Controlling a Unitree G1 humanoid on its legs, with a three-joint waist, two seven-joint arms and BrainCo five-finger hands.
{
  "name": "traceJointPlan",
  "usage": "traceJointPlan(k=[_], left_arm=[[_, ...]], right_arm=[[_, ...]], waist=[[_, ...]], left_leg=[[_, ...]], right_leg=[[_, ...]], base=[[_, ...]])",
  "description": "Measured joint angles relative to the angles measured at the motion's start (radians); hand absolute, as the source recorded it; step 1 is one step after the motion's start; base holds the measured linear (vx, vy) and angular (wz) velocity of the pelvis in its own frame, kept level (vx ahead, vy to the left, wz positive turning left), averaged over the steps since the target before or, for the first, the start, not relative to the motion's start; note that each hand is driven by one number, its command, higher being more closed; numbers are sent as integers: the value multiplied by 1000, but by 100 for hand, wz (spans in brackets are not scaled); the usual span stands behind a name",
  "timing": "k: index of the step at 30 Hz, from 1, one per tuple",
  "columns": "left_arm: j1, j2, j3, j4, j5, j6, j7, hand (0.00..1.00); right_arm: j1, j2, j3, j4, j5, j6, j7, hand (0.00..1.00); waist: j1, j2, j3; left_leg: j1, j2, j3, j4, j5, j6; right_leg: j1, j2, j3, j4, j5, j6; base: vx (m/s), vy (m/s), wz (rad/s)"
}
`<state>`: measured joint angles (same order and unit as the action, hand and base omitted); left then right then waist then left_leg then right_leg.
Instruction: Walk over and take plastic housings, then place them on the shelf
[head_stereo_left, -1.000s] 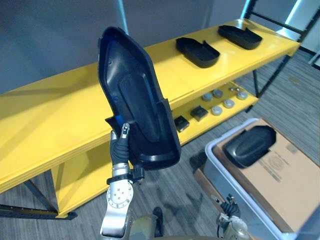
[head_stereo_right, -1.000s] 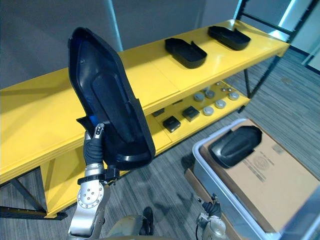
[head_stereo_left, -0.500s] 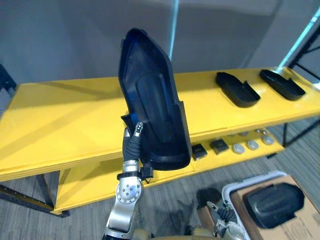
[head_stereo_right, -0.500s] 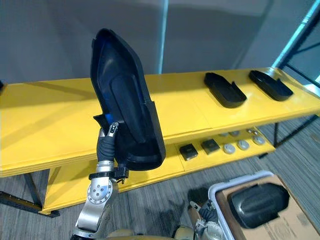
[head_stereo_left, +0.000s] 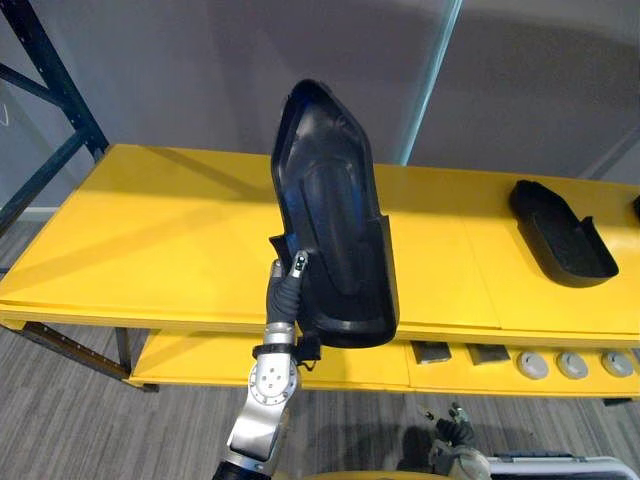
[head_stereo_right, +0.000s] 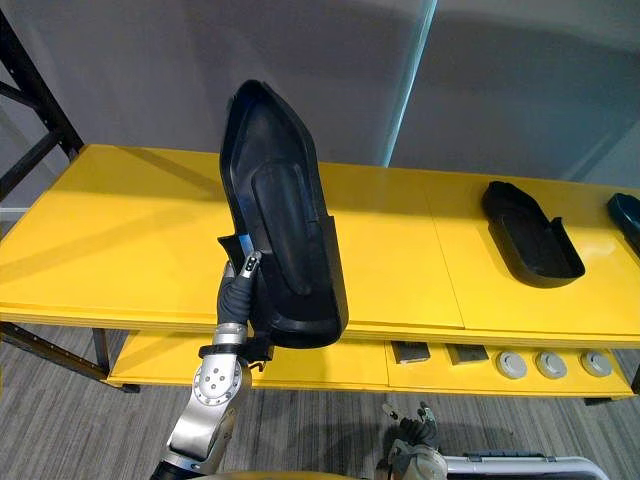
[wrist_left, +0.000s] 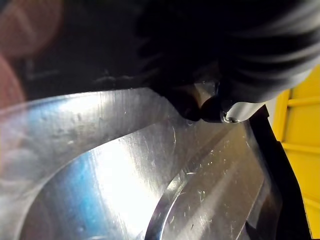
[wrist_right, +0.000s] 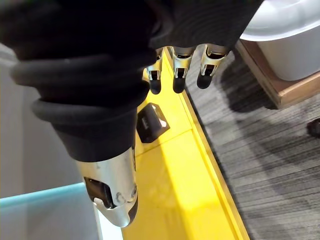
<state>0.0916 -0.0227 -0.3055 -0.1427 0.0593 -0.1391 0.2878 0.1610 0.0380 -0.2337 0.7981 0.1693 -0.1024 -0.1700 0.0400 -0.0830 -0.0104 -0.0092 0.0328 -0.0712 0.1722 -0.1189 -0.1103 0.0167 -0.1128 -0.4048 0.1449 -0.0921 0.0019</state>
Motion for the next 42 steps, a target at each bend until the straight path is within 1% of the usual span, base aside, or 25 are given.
traceJointPlan(k=[2, 3, 5, 7, 9, 10, 11, 12, 13, 15, 16, 17, 18, 20, 21, 23, 24, 26, 27, 29, 30, 32, 38, 40, 42], left_arm=[[-11, 9, 16, 34, 7, 1, 1, 100], [-17, 11, 42, 65, 23, 5, 5, 100], [-29, 17, 67, 86, 27, 13, 14, 100], [-63, 37, 85, 126, 34, 21, 26, 100], [-88, 43, 105, 159, 37, 27, 35, 100], [-97, 47, 118, 172, 41, 28, 45, 100], [-107, 49, 124, 184, 45, 29, 49, 100], [-131, 57, 142, 208, 51, 39, 62, 100], [-164, 68, 155, 239, 58, 49, 67, 100], [-213, 81, 171, 277, 67, 59, 82, 100], [-242, 89, 195, 299, 68, 64, 89, 100], [-258, 91, 203, 311, 68, 67, 91, 100], [-284, 97, 225, 334, 67, 75, 103, 100], [-323, 107, 252, 378, 67, 86, 118, 100], [-341, 109, 268, 397, 67, 90, 126, 100], [-389, 111, 280, 454, 66, 102, 135, 100], [-403, 117, 289, 461, 66, 114, 137, 100], [-415, 125, 304, 467, 66, 115, 142, 100], [-426, 126, 311, 470, 65, 121, 146, 100], [-465, 134, 320, 488, 60, 128, 155, 100], [-495, 150, 320, 525, 47, 133, 158, 100], [-535, 168, 323, 592, 24, 136, 159, 100], [-646, 168, 348, 699, 3, 142, 163, 100], [-663, 171, 358, 742, -10, 148, 172, 100], [-666, 173, 358, 757, -10, 156, 172, 100]], right_arm=[[-5, -1, -2, 24, -6, 0, 0, 0], [-6, -2, -3, 43, -14, 0, 1, 0], [-15, -3, -5, 52, -17, 1, 1, 0], [-14, -2, -6, 68, -24, 2, 2, 0], [-16, -4, -6, 88, -25, 4, 2, 0], [-18, -4, -6, 90, -27, 4, 4, 0], [-20, -5, -7, 90, -32, 4, 9, 0], [-23, -7, -13, 94, -45, 4, 20, 0], [-25, -7, -18, 101, -52, 4, 22, 0], [-33, -9, -24, 109, -62, 4, 24, 0], [-43, -12, -24, 120, -63, 4, 25, 0], [-46, -13, -23, 122, -64, 5, 27, 0], [-50, -15, -23, 121, -67, 6, 36, 0], [-49, -18, -21, 121, -75, 12, 43, 0], [-49, -20, -20, 122, -82, 15, 44, 0], [-46, -31, -13, 121, -89, 17, 45, 0], [-35, -40, 6, 121, -93, 21, 47, 0], [-24, -43, 17, 120, -95, 23, 50, 0], [-20, -45, 18, 120, -96, 24, 56, 0], [-17, -46, 24, 119, -101, 24, 63, 0], [-16, -47, 38, 119, -101, 26, 65, 0], [-17, -47, 49, 116, -101, 26, 67, 0], [-11, -49, 54, 87, -101, 26, 67, 0], [-7, -49, 55, 86, -101, 28, 68, 0], [-7, -49, 55, 80, -101, 29, 68, 0]], waist=[[-2, 1, -2], [-13, 5, -6], [-28, 13, -9], [-32, 16, -11], [-37, 17, -11], [-48, 18, -10], [-54, 21, -8], [-55, 25, -5], [-56, 26, -5], [-56, 30, -2], [-62, 34, 3], [-64, 37, 4], [-74, 42, 9], [-83, 45, 11], [-82, 45, 13], [-88, 47, 23], [-95, 47, 25], [-113, 45, 26], [-115, 45, 27], [-115, 42, 31], [-117, 41, 32], [-138, 38, 35], [-146, 38, 47], [-155, 39, 48], [-166, 40, 49]], left_leg=[[14, 3, 13, -16, 17, 0], [25, 2, 26, -28, 27, 8], [24, 1, 36, -37, 29, 11], [28, 0, 50, -49, 30, 13], [30, -1, 53, -59, 39, 25], [31, -1, 55, -68, 48, 31], [30, -1, 56, -72, 52, 36], [30, -1, 60, -76, 56, 42], [31, -1, 68, -86, 64, 37], [23, -1, 73, -98, 68, 41], [16, -1, 74, -106, 71, 45], [10, -2, 74, -106, 71, 45], [4, -2, 73, -111, 71, 45], [7, -4, 73, -143, 80, 60], [4, -5, 76, -154, 92, 61], [6, -4, 75, -194, 118, 55], [7, 0, 76, -218, 129, 58], [9, 5, 78, -255, 134, 53], [9, 8, 81, -275, 136, 51], [-7, 18, 105, -275, 138, 48], [-13, 22, 105, -275, 138, 48], [-14, 25, 106, -275, 139, 47], [-49, 36, 129, -275, 142, 42], [-49, 40, 128, -275, 149, 31], [-51, 40, 128, -275, 149, 31]], right_leg=[[9, 5, 9, -21, 23, -1], [17, 7, 23, -42, 41, -1], [16, 8, 27, -55, 49, 4], [13, 10, 46, -77, 59, 14], [14, 14, 57, -95, 76, 14], [13, 16, 61, -107, 92, 20], [13, 18, 69, -115, 102, 17], [12, 21, 80, -125, 115, 20], [10, 22, 84, -135, 124, 23], [-6, 23, 97, -141, 132, 22], [-14, 26, 108, -152, 141, 26], [-19, 26, 111, -154, 142, 26], [-26, 26, 114, -158, 142, 26], [-31, 28, 131, -176, 142, 26], [-39, 28, 135, -182, 147, 27], [-53, 32, 136, -187, 153, 29], [-58, 36, 136, -197, 152, 27], [-58, 45, 139, -224, 152, 28], [-62, 51, 146, -239, 151, 28], [-83, 64, 175, -249, 150, 30], [-91, 70, 186, -249, 150, 30], [-92, 75, 191, -249, 150, 30], [-134, 88, 217, -248, 151, 31], [-132, 94, 218, -248, 151, 31], [-133, 94, 218, -245, 151, 30]], base=[[35, 20, -24], [23, 27, -26], [18, 35, -19], [-2, 30, -24], [-22, 19, -15], [-37, 16, -8], [-47, 22, -11], [-93, 28, -13], [-77, 19, -14], [-122, 7, -12], [-182, 1, -11], [-176, -7, -7], [-183, -11, 0], [-206, -25, -4], [-228, -39, -7], [-257, -62, 0], [-252, -71, 2], [-208, -77, -1], [-186, -87, -11], [-117, -64, -23], [-91, -56, -20], [-65, -53, -10], [-3, -32, -12], [58, -13, -7], [89, -1, 1]])
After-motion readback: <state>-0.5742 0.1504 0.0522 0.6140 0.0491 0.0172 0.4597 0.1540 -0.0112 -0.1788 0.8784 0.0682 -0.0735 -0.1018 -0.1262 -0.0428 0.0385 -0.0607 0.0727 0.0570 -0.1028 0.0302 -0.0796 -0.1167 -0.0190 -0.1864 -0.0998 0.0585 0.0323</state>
